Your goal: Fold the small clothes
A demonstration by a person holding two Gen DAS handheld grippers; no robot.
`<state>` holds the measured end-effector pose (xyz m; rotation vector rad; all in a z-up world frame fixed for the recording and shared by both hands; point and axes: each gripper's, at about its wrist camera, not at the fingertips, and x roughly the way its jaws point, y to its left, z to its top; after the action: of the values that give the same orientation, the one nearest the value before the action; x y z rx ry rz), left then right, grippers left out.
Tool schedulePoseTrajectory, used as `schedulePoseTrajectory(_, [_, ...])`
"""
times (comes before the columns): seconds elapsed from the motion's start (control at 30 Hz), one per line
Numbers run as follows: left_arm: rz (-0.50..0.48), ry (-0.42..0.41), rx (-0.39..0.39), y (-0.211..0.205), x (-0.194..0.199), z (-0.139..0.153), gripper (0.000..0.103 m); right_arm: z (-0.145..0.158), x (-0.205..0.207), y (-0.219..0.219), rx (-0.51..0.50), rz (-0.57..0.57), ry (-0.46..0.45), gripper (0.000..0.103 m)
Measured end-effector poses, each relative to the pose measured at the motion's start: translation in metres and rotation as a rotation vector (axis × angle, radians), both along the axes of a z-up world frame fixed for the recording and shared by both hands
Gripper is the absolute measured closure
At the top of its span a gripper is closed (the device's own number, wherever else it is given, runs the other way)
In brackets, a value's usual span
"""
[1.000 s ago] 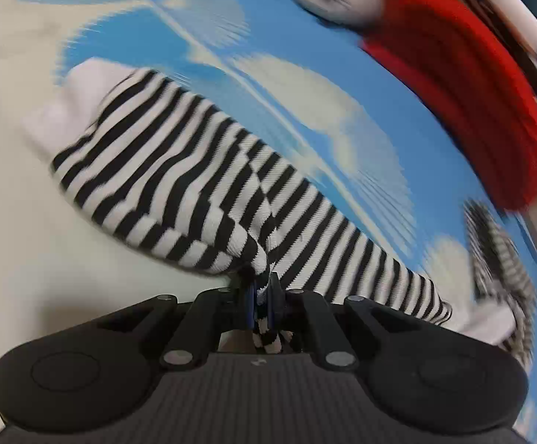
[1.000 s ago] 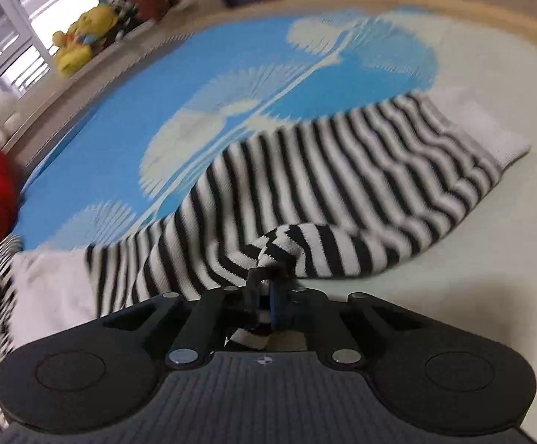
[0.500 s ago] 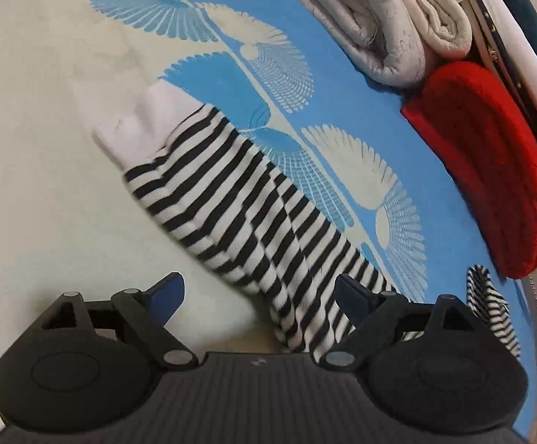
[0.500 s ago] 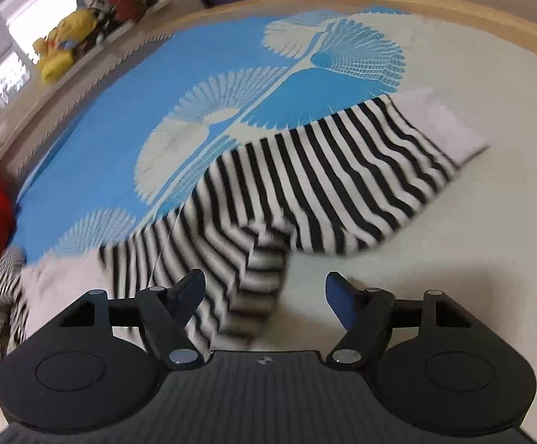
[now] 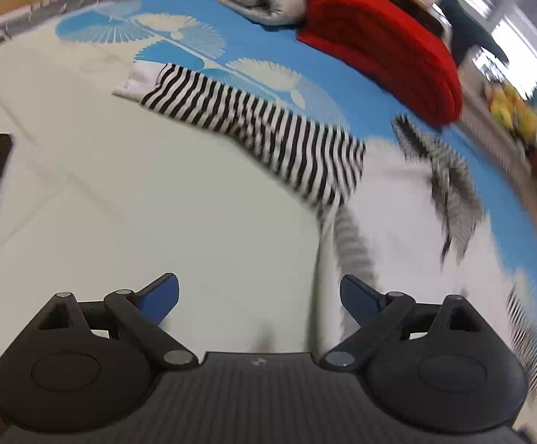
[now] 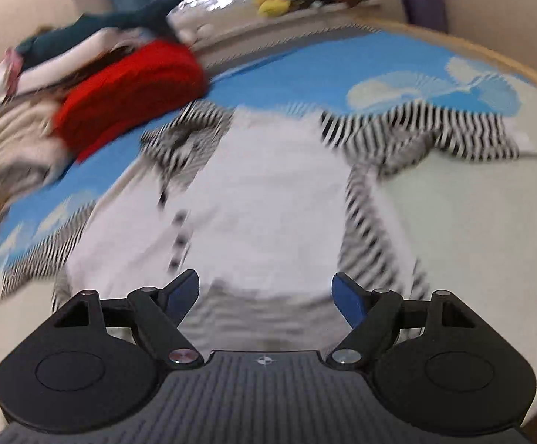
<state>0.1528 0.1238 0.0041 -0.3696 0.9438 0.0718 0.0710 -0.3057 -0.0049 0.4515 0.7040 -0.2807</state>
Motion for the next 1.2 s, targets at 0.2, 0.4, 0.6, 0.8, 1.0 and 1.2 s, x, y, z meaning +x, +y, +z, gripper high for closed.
schedulePoseTrajectory(0.2, [-0.049, 0.047, -0.026, -0.012, -0.064, -0.032, 0.007, -0.017, -0.007, 0.039, -0.011, 0.101, 0.076, 0.023])
schedulePoseTrajectory(0.4, [-0.070, -0.013, 0.096, -0.022, -0.069, -0.029, 0.004, -0.018, -0.009, 0.041, -0.038, 0.117, 0.095, 0.023])
schedulePoseTrajectory(0.6, [-0.065, 0.013, 0.059, -0.023, -0.058, -0.032, 0.004, -0.022, -0.007, 0.039, -0.036, 0.136, 0.102, 0.023])
schedulePoseTrajectory(0.8, [-0.073, 0.025, 0.032, -0.029, -0.051, -0.034, 0.004, -0.026, 0.000, 0.041, -0.027, 0.150, 0.126, 0.023])
schedulePoseTrajectory(1.0, [-0.095, 0.030, 0.038, -0.039, -0.048, -0.033, 0.003, -0.024, 0.004, 0.044, -0.018, 0.163, 0.119, 0.023])
schedulePoseTrajectory(1.2, [-0.040, 0.011, 0.086, -0.029, -0.004, -0.003, 0.000, -0.021, 0.009, 0.038, 0.006, 0.121, 0.105, 0.023])
